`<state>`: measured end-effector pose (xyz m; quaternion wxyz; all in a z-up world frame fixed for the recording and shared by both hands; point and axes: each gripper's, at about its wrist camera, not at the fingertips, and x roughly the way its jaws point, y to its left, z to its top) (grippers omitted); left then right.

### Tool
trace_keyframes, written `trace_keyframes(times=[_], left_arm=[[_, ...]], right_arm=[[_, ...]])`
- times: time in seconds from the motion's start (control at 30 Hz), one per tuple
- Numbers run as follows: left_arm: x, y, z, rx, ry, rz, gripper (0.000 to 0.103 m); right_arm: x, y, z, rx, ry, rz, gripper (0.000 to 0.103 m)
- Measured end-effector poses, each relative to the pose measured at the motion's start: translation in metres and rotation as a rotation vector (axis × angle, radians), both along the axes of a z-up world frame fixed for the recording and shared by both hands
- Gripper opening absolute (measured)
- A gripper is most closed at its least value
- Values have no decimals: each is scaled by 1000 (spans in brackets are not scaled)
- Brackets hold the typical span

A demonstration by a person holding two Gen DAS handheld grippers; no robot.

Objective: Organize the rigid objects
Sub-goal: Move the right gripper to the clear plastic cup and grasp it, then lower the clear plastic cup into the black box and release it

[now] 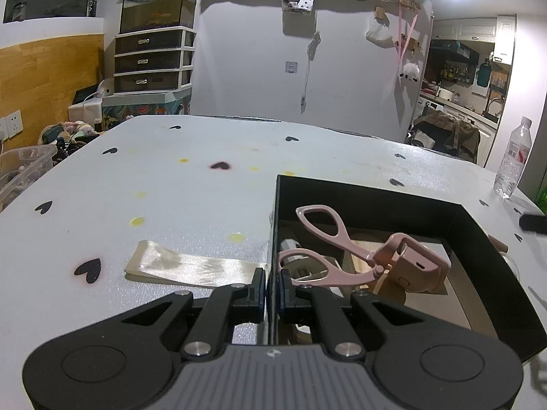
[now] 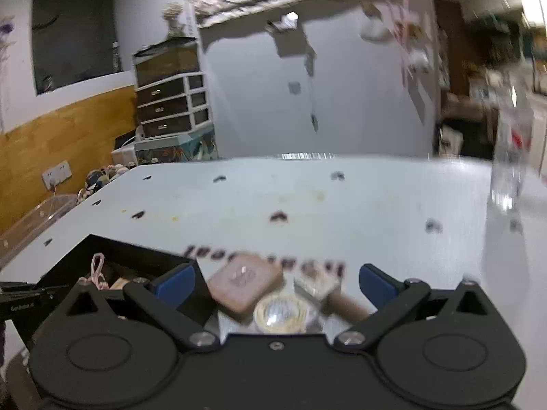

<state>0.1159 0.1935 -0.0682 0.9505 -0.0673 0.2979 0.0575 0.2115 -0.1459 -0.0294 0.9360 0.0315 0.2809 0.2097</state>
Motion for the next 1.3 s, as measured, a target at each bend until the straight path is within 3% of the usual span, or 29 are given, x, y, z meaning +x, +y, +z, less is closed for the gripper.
trace_keyframes(times=[0.2,0.4,0.57,0.77,1.1,1.3], left_arm=[[0,0,0,0,0,0,7],[0,0,0,-1,0,0,7],[0,0,0,2,0,-1,7],[0,0,0,2,1,-1,7],[0,0,0,2,0,-1,7],[0,-1,0,2,1,-1,7]], right_arm=[[-18,0,-19,47,63,-56,102],[-28,4,-27,115,130,-38,79],[-30,13,-35,89,162,-41,62],[-29,22,-31,41,141,-22,39],[-27,25,-27,28,127,-3,10],[-31,22,-20,24,90,-8,9]])
